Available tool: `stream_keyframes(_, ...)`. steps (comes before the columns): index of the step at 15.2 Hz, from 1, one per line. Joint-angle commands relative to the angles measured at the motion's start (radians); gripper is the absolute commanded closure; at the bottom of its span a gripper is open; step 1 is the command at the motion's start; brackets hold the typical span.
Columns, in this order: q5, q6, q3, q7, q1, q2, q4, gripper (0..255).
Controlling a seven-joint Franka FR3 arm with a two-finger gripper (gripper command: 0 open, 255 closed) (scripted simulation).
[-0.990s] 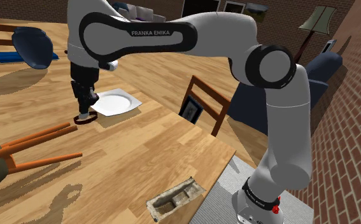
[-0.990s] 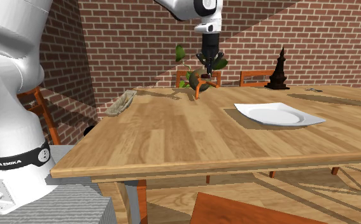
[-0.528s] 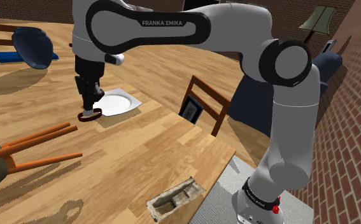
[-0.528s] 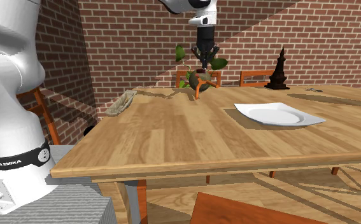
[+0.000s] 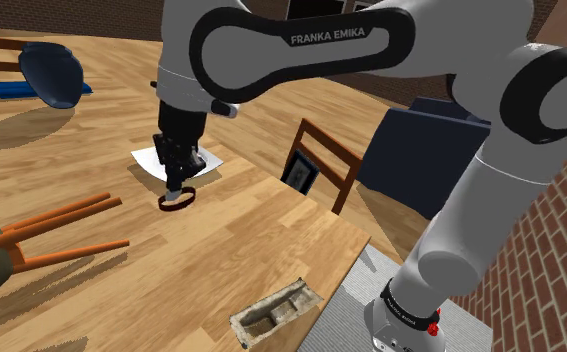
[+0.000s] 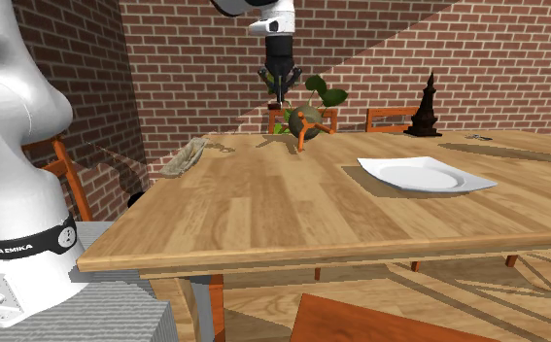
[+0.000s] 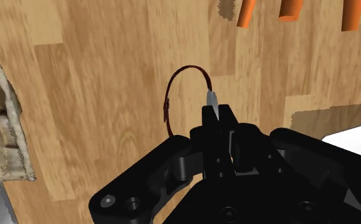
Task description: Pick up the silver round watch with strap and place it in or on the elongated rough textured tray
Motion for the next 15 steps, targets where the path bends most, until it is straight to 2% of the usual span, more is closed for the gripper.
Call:
stream_keyframes(1, 0.064, 0.01, 0.001, -0.026, -0.007, -0.098, -0.093, 255)
stream_keyframes(7, 0.22, -0.009, -0.031, -0.086, 0.037, -0.365, -0.31, 255)
stream_keyframes(15, 0.352, -0.108, -0.088, -0.096, 0.158, -0.696, -0.532, 255)
